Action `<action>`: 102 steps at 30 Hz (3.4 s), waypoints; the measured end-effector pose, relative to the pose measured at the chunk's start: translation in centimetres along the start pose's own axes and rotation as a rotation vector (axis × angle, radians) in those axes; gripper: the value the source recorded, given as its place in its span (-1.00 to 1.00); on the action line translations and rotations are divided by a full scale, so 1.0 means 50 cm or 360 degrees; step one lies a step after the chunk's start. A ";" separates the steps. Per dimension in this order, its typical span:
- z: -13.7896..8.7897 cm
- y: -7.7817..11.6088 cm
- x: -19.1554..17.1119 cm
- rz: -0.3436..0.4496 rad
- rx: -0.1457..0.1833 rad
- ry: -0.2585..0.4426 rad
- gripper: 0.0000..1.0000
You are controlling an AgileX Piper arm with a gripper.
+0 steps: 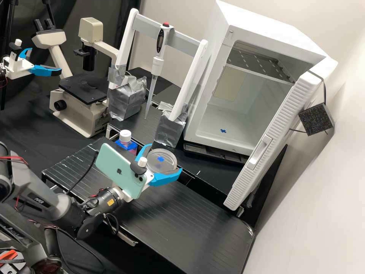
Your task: Move the petri dish to the incubator
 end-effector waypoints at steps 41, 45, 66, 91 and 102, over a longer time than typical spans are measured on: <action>0.060 0.010 0.674 -0.0115 0.0101 -0.0013 -1.00; 0.072 -0.007 0.685 -0.0156 0.0081 -0.0045 -1.00; 0.078 -0.015 0.691 -0.0168 0.0047 -0.0059 1.00; 0.118 0.030 0.511 -0.0131 -0.0019 0.0020 1.00; 0.118 0.088 0.312 0.0050 0.0074 0.0038 1.00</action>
